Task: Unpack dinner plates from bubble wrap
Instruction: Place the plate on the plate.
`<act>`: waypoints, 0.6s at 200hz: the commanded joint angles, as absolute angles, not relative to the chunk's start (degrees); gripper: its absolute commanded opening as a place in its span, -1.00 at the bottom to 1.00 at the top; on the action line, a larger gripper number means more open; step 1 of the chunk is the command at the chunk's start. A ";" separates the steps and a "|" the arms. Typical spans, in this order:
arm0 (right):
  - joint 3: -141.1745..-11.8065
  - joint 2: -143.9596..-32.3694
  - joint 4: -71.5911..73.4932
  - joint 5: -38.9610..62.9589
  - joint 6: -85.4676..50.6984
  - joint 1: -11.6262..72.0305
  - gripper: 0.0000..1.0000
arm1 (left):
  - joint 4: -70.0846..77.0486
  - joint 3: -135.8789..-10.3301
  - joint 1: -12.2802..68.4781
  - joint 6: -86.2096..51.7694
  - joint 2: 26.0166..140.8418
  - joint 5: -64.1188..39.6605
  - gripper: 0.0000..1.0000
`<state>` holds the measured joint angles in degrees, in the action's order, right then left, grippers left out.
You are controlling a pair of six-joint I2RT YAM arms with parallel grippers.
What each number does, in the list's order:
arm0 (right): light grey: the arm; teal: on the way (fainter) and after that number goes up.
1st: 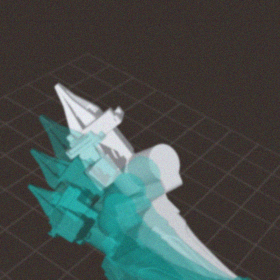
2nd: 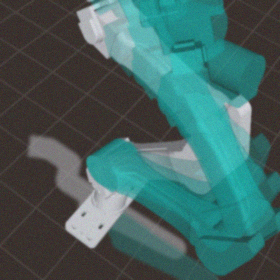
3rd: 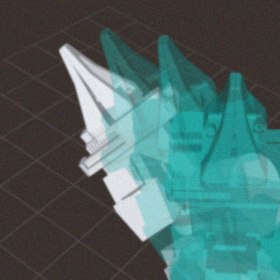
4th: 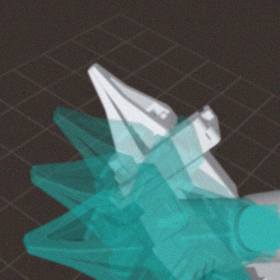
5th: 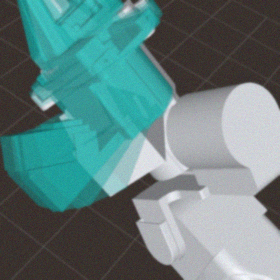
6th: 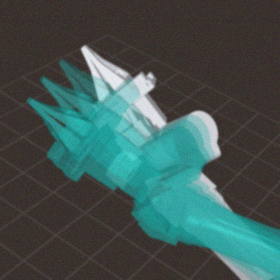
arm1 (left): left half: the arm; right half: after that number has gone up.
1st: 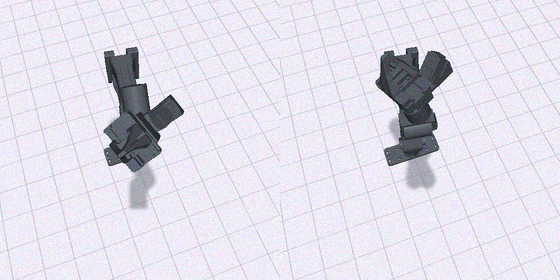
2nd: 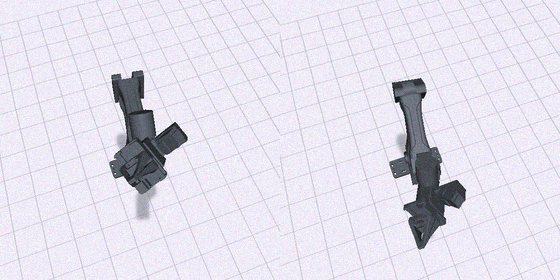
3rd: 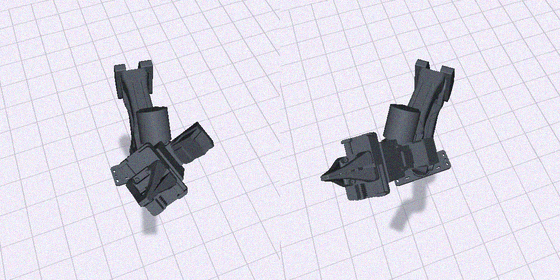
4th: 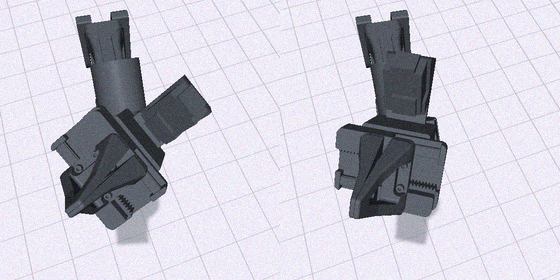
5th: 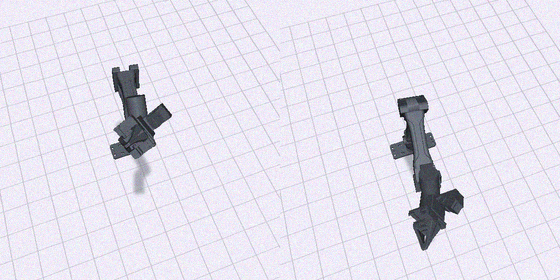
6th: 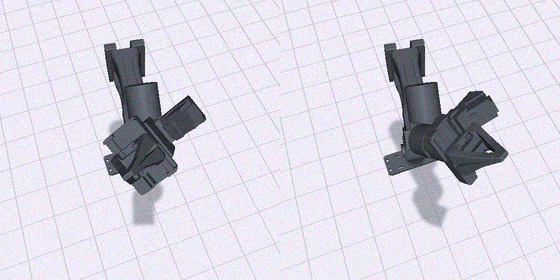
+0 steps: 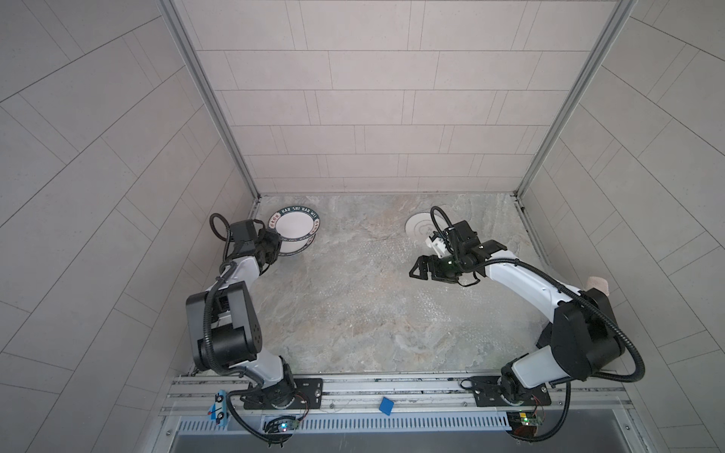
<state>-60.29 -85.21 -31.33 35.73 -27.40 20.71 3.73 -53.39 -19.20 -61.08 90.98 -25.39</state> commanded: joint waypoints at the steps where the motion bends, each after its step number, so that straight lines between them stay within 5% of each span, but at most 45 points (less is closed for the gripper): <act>1: -59.99 -83.34 -31.44 36.02 -26.53 20.65 0.99 | 8.53 -55.35 -20.24 -61.91 92.93 -26.04 -1.00; 120: -59.18 -81.85 -33.10 35.14 -26.37 20.48 0.99 | 10.43 -56.56 -21.26 -60.73 100.47 -25.75 -1.00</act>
<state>-59.55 -83.53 -31.79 35.70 -26.98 20.67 7.14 -55.07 -20.62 -60.88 100.51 -25.43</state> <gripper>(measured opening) 0.995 0.076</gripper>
